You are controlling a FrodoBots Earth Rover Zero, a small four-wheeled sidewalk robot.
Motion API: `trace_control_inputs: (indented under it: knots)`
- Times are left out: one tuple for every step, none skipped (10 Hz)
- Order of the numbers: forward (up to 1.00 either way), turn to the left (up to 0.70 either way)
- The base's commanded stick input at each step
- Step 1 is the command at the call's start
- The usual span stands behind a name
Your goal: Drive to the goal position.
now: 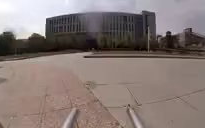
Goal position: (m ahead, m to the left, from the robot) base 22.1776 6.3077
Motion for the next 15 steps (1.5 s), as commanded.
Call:
trace_control_inputs:
  knots:
    - [1.00,0.02]
    - [1.00,0.02]
    - [1.00,0.02]
    - [1.00,0.02]
    - [1.00,0.02]
    - [1.00,0.02]
    - [1.00,0.02]
    - [1.00,0.02]
    - [1.00,0.02]
    - [1.00,0.02]
    - [1.00,0.02]
    - [1.00,0.02]
    - [1.00,0.02]
    - [1.00,0.02]
    - [1.00,0.02]
